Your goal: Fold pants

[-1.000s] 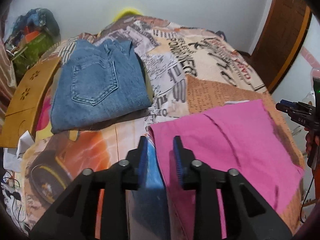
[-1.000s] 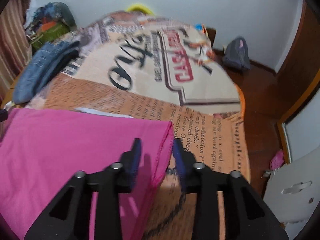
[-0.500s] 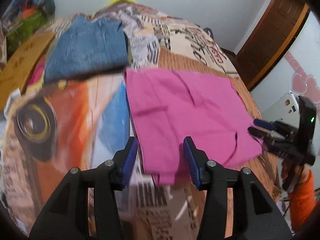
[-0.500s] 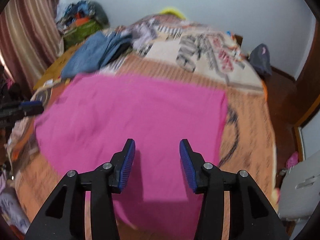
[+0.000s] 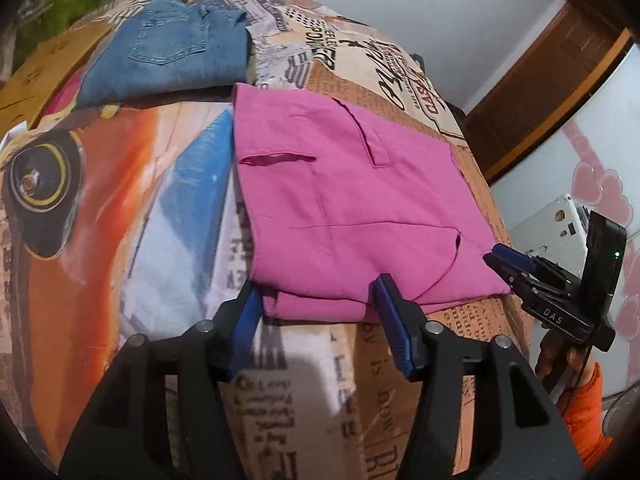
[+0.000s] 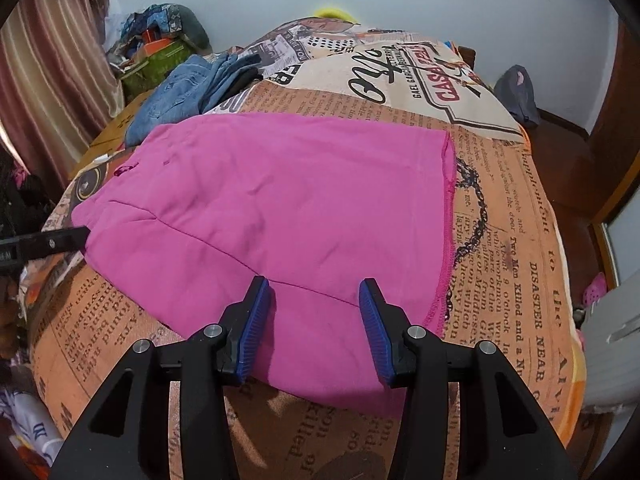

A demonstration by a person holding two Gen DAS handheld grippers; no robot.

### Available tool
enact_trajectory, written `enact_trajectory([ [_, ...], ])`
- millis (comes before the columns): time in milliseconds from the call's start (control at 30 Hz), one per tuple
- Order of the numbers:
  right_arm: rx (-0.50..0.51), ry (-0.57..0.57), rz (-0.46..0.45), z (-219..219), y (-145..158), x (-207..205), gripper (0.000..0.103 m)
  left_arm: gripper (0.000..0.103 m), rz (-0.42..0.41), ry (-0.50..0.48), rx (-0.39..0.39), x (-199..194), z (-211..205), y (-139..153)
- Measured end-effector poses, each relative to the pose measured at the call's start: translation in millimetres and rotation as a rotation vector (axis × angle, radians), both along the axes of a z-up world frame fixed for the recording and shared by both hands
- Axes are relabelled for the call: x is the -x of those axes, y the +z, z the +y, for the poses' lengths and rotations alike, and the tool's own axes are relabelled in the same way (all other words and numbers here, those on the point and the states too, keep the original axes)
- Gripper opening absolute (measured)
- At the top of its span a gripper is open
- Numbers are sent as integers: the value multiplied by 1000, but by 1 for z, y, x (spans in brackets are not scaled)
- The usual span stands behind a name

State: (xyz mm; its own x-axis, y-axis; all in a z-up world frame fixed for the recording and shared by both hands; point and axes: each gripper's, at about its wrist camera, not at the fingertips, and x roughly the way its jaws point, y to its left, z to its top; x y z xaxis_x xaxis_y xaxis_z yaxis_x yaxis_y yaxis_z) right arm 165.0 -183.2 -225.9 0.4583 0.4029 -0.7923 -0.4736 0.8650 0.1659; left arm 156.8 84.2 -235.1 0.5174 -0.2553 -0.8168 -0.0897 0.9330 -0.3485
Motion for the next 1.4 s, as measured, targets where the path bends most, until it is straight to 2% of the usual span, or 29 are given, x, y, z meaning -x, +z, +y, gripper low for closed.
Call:
enact_trajectory([
  [167, -22, -1, 8, -3, -2, 0, 45, 60, 5, 19, 83, -18, 10, -7],
  [267, -32, -1, 12, -4, -3, 0, 45, 58, 6, 24, 92, -28, 14, -8],
  [367, -38, 0, 15, -6, -3, 0, 46, 43, 1, 18, 54, -34, 12, -6],
  [400, -40, -1, 17, -6, -3, 1, 46, 34, -4, 20, 38, -34, 12, -4],
  [533, -32, -2, 18, -6, -3, 0, 46, 25, -61, 2, -67, -29, 3, 9],
  [700, 7, 1, 20, -2, 7, 0, 47, 22, -142, -25, -199, -14, -8, 29],
  [833, -8, 15, 3, 7, 21, 0, 47, 21, -207, -33, -281, 1, -6, 48],
  [1033, -43, 101, -39, 55, 43, 3, 47, 21, -317, 7, -445, 27, -1, 74],
  [1100, -23, 141, -38, 77, 40, 5, 47, 21, -336, 9, -464, 32, 1, 80],
  [1233, 2, 235, 19, 117, 20, 12, 47, 21, -364, 4, -471, 36, 3, 93],
  [1333, 24, 281, 0, 127, 19, 20, 47, 20, -397, -2, -485, 33, -3, 102],
  [1400, 7, 285, 21, 126, 21, 19, 47, 20, -415, -18, -512, 31, -14, 108],
])
